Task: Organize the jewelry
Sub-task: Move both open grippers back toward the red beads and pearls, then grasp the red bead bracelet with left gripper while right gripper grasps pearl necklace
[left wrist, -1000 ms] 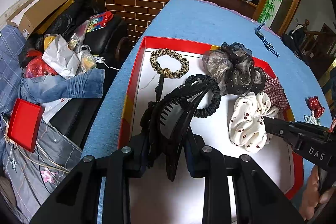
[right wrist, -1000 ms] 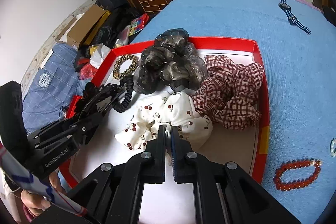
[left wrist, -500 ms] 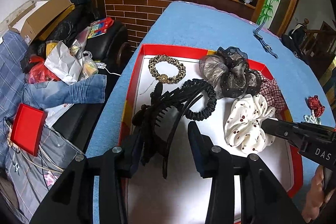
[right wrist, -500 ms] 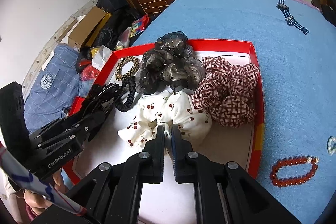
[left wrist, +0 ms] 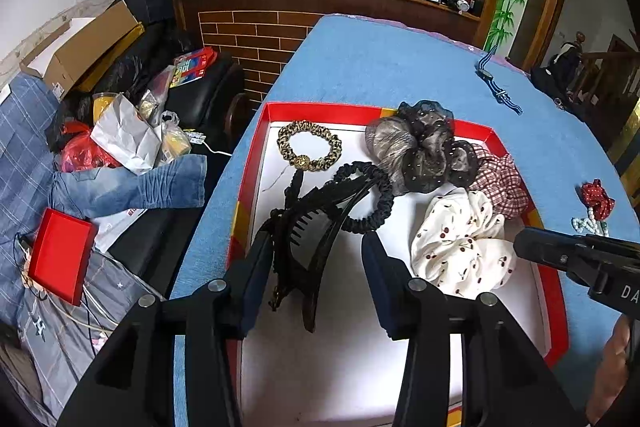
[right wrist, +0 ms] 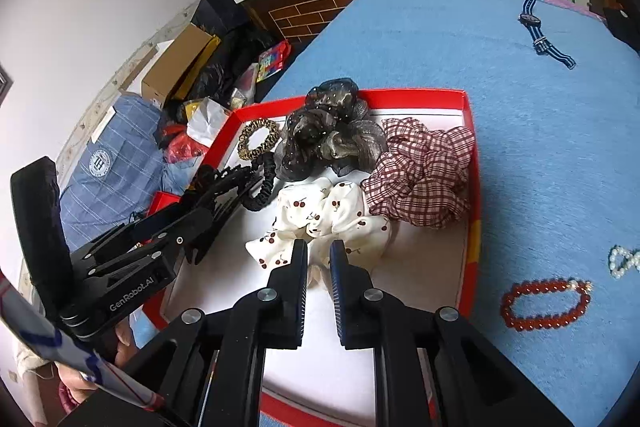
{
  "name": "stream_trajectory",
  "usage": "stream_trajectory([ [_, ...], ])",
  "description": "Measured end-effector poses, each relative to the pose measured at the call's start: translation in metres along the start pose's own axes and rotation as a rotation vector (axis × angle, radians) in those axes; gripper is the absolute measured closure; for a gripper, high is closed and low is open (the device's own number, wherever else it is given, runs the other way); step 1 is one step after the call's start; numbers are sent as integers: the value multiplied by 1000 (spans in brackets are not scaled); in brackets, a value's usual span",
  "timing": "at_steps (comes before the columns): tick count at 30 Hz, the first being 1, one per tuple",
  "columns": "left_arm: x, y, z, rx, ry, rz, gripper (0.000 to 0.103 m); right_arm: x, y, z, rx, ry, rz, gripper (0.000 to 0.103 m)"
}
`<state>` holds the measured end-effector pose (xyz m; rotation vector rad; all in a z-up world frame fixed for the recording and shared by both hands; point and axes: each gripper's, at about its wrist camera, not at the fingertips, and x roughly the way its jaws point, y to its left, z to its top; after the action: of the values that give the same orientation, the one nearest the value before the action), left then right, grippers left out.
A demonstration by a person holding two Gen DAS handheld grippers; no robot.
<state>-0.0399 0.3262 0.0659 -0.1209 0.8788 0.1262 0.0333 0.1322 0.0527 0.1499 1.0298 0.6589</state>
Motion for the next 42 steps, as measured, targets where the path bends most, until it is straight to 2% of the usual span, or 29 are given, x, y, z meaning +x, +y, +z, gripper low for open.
stream_trajectory([
  [5, -11, -7, 1, 15, -17, -7, 58, -18, -12, -3, 26, -18, 6, 89],
  [8, -17, -16, 2, 31, -28, -18, 58, -34, -28, -7, 59, -41, -5, 83],
  [10, -21, -24, 4, 44, -33, -27, 58, -46, -40, -9, 79, -61, -10, 83],
  [23, -31, -110, 2, 191, -23, -154, 57, -114, -137, -32, 253, -159, -102, 83],
  [31, -11, -190, -7, 336, 70, -267, 57, -150, -200, -58, 390, -221, -145, 83],
  [36, 15, -235, -3, 440, 143, -270, 57, -163, -221, -72, 441, -236, -146, 83],
  [42, 48, -264, 1, 541, 244, -244, 57, -178, -233, -82, 469, -259, -134, 84],
])
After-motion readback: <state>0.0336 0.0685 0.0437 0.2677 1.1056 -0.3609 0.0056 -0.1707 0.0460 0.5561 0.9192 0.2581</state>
